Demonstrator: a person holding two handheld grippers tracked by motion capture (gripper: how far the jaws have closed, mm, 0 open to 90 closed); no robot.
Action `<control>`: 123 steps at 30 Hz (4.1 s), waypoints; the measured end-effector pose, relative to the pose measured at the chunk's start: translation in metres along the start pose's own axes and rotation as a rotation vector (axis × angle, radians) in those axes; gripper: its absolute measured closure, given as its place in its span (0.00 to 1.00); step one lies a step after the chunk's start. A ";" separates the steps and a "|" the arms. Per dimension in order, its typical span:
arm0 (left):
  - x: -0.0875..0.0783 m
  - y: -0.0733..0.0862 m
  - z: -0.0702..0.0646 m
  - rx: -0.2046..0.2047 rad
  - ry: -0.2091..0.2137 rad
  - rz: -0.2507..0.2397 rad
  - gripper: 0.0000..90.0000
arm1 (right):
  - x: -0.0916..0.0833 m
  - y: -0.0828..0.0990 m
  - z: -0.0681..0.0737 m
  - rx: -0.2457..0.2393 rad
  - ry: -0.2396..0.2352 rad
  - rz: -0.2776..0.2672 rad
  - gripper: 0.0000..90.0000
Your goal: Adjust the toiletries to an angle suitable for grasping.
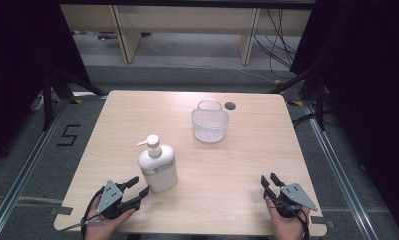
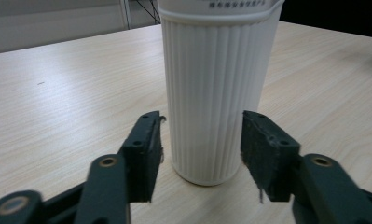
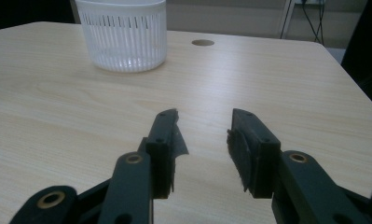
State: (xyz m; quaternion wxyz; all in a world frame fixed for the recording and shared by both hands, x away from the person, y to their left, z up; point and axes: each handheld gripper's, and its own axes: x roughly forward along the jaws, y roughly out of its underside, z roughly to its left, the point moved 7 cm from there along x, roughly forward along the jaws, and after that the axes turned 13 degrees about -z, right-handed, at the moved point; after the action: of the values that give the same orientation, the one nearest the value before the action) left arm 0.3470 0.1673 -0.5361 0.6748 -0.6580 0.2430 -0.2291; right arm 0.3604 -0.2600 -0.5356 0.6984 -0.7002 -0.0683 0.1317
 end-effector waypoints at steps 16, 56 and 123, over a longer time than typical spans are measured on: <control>-0.005 -0.045 -0.029 0.002 0.046 -0.091 0.99 | 0.002 0.000 -0.002 -0.024 0.010 -0.007 0.69; 0.018 -0.050 0.006 -0.035 -0.096 -0.082 0.98 | 0.004 0.001 0.003 -0.021 0.000 0.013 0.66; -0.002 -0.022 0.038 0.054 -0.201 -0.153 0.36 | 0.066 -0.112 0.218 -0.039 -0.406 -0.204 0.49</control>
State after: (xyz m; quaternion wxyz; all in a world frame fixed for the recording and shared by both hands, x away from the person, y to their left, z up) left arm 0.3696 0.1970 -0.5139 0.6939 -0.6759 0.1169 -0.2191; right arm 0.3722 -0.0308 -0.4278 0.6662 -0.6623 -0.2804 0.1973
